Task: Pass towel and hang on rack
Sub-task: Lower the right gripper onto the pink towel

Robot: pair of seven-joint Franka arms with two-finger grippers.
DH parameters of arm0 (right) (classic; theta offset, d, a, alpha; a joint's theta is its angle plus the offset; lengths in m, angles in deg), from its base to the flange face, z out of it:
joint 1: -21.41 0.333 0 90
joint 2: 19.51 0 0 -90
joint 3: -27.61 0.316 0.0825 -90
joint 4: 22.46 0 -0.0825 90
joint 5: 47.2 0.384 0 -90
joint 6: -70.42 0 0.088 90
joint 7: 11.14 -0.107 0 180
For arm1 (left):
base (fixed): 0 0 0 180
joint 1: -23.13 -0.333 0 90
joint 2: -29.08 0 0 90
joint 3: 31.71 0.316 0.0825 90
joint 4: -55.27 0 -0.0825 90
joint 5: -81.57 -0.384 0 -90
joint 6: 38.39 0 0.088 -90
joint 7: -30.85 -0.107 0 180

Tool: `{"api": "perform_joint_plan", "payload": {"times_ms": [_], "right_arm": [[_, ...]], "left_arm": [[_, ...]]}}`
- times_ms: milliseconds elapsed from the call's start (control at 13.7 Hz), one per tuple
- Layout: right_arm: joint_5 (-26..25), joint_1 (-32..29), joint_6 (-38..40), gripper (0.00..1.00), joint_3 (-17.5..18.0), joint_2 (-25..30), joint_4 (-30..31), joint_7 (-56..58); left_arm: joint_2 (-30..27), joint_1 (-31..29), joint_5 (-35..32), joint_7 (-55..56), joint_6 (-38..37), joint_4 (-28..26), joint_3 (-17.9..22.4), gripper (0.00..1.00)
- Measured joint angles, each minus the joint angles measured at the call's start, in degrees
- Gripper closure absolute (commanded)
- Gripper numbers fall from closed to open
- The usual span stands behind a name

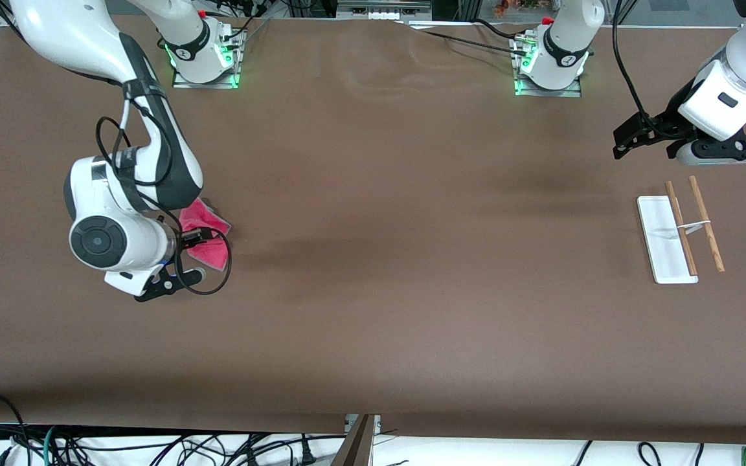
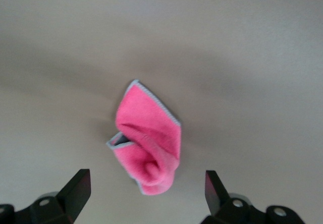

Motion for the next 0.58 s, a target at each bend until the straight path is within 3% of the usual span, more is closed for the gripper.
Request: {"api": "perform_joint_plan", "payload": {"times_ms": [582], "right_arm": [[-0.8, 0.6, -8.2, 0.0, -0.2, -4.6, 0.0, 4.4]], "left_arm": [[0.0, 0.0, 0.0, 0.0, 0.0, 0.0, -0.2, 0.0]]}}
